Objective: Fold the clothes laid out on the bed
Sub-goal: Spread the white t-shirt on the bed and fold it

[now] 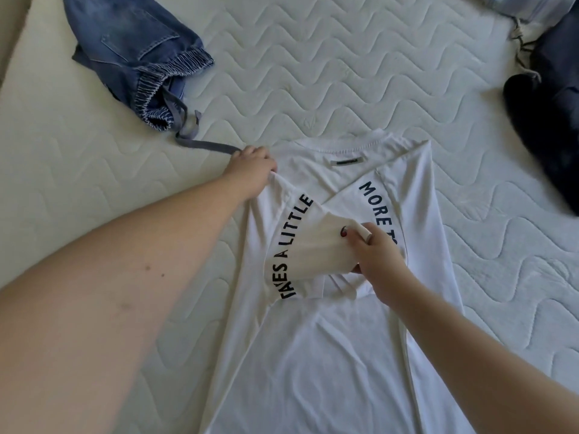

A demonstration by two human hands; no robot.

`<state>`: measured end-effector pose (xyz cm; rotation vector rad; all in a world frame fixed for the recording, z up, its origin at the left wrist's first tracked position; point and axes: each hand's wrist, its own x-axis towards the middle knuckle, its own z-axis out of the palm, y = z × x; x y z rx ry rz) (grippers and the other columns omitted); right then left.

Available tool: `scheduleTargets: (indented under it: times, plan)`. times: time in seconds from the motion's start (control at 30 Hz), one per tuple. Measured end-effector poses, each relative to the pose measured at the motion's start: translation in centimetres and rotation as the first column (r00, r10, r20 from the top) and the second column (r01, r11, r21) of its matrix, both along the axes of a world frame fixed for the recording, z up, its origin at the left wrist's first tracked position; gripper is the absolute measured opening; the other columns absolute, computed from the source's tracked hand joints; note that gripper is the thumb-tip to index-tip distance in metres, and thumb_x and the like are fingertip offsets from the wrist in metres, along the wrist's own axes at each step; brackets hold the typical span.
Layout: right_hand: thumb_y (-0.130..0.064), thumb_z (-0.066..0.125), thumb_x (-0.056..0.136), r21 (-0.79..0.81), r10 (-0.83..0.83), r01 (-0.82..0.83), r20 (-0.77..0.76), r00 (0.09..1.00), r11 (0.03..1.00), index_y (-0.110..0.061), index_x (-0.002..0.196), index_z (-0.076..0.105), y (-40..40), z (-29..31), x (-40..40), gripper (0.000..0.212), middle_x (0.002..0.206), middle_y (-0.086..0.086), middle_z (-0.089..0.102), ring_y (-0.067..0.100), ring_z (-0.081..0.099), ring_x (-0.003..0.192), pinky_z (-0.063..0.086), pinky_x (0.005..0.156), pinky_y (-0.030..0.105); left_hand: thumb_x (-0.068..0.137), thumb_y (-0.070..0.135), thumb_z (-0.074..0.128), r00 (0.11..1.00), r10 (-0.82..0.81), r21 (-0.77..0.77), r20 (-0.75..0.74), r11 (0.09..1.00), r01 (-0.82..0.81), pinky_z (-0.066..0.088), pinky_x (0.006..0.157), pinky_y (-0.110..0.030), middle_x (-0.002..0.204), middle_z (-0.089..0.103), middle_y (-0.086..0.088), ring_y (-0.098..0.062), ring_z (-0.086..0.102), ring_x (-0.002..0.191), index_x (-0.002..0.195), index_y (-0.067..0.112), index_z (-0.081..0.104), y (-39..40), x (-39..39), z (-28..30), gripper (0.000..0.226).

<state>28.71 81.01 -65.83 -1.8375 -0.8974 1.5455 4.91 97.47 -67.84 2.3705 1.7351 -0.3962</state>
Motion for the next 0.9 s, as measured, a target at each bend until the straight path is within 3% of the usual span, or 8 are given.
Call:
scheduleTargets:
  times: [0.13,0.23,0.3,0.43,0.53,0.63,0.73,0.9]
  plan:
    - [-0.026,0.054,0.098,0.075,-0.039,0.045,-0.085,0.996,0.996,-0.016,0.091,0.063,-0.2,1.4,0.3,0.015,0.075,0.002,0.067,0.020,0.069,0.063,0.060,0.057,0.037,0.091,0.038,0.059,0.990,-0.074,-0.017,-0.118,0.997,0.072,0.035,0.089,-0.037,0.113,0.061,-0.002,-0.028,0.052,0.107,0.099,0.030,0.060,1.9,-0.1,0.9,0.011]
    - [-0.030,0.055,0.097,0.150,-0.039,0.048,-0.062,0.997,0.987,-0.028,0.086,0.065,-0.2,2.0,1.7,0.015,0.065,-0.004,0.068,0.022,0.068,0.051,0.047,0.041,0.021,0.094,0.048,0.053,0.999,-0.001,-0.075,-0.039,0.997,-0.002,0.037,0.070,-0.034,0.095,0.059,-0.008,-0.028,0.050,0.082,0.091,0.024,0.044,3.1,0.4,1.3,0.026]
    - [-0.032,0.054,0.097,0.136,-0.059,0.059,-0.004,0.998,0.989,-0.031,0.085,0.064,-0.1,1.8,2.9,0.015,0.061,-0.003,0.067,0.022,0.067,0.047,0.038,0.037,0.017,0.092,0.056,0.051,0.999,-0.002,-0.071,-0.055,0.997,-0.002,0.038,0.069,-0.035,0.091,0.054,-0.008,-0.030,0.053,0.084,0.094,0.021,0.041,3.5,0.8,1.3,0.037]
    - [-0.029,0.061,0.094,0.009,-0.132,0.131,0.035,0.991,0.991,-0.022,0.092,0.066,-0.5,0.2,4.8,0.010,0.085,0.009,0.074,0.025,0.072,0.069,0.058,0.059,0.035,0.083,0.057,0.066,1.000,-0.015,-0.136,0.006,0.991,0.016,0.042,0.080,-0.036,0.109,0.055,-0.010,-0.032,0.056,0.102,0.111,0.015,0.054,4.1,1.0,0.9,0.052]
    - [-0.038,0.070,0.087,-0.120,0.017,-0.009,0.066,0.998,0.993,-0.020,0.095,0.067,-1.0,-1.0,4.9,0.021,0.087,0.004,0.075,0.024,0.073,0.075,0.061,0.070,0.042,0.081,0.046,0.075,0.997,-0.004,-0.180,0.080,0.984,0.018,0.044,0.086,-0.036,0.112,0.056,-0.013,-0.032,0.055,0.104,0.113,0.011,0.059,4.6,0.5,0.7,0.050]
    - [-0.028,0.063,0.091,-0.096,0.135,-0.115,0.248,0.959,0.989,-0.015,0.094,0.065,-1.1,-1.7,4.6,0.013,0.083,0.004,0.072,0.025,0.070,0.074,0.059,0.070,0.045,0.084,0.028,0.075,0.998,0.025,-0.217,0.061,0.976,-0.011,0.044,0.084,-0.034,0.110,0.064,-0.012,-0.030,0.057,0.103,0.109,0.012,0.063,5.1,-0.1,0.6,0.032]
    - [-0.021,0.057,0.095,-0.003,0.039,-0.040,0.148,0.988,0.999,-0.022,0.096,0.064,-1.4,-1.7,4.8,0.007,0.078,0.003,0.073,0.023,0.072,0.064,0.058,0.065,0.043,0.092,0.019,0.064,0.996,0.051,-0.162,0.078,0.986,-0.038,0.044,0.080,-0.032,0.105,0.067,-0.012,-0.030,0.060,0.098,0.103,0.012,0.068,6.1,-0.6,0.5,0.014]
    - [-0.016,0.051,0.098,0.016,-0.020,0.018,0.134,0.991,1.000,-0.015,0.096,0.061,-2.1,-2.0,6.1,0.010,0.059,0.006,0.069,0.025,0.068,0.050,0.059,0.055,0.041,0.095,0.031,0.057,0.996,0.044,-0.064,0.077,0.997,-0.039,0.036,0.070,-0.032,0.097,0.063,-0.008,-0.032,0.059,0.093,0.093,0.022,0.061,6.6,-0.1,0.2,0.010]
